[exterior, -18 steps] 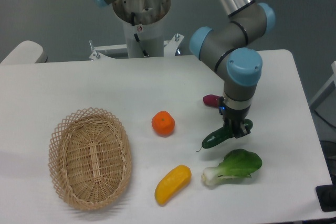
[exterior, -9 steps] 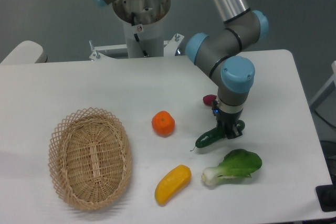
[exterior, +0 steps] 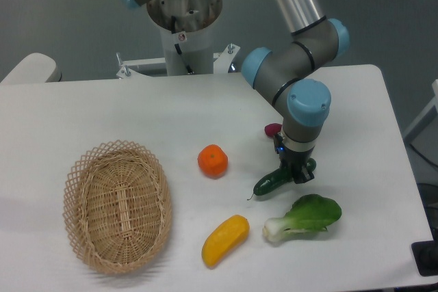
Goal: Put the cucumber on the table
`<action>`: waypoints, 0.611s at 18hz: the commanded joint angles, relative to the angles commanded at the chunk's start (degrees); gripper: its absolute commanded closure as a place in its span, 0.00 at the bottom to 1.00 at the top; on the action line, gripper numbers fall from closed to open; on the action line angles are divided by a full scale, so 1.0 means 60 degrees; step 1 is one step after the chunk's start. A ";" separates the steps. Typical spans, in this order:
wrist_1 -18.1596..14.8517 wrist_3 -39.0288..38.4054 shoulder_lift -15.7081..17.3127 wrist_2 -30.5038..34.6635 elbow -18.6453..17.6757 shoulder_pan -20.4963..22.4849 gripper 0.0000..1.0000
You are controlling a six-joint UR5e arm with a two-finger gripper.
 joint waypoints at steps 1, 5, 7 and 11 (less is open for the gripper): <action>0.0000 -0.0015 0.0000 0.0000 0.0058 0.0000 0.43; -0.0015 -0.0496 0.0044 0.0000 0.0482 -0.0029 0.00; -0.0029 -0.0848 0.0131 0.0015 0.0789 -0.0117 0.00; -0.0102 -0.1945 0.0395 -0.0058 0.1362 -0.0365 0.00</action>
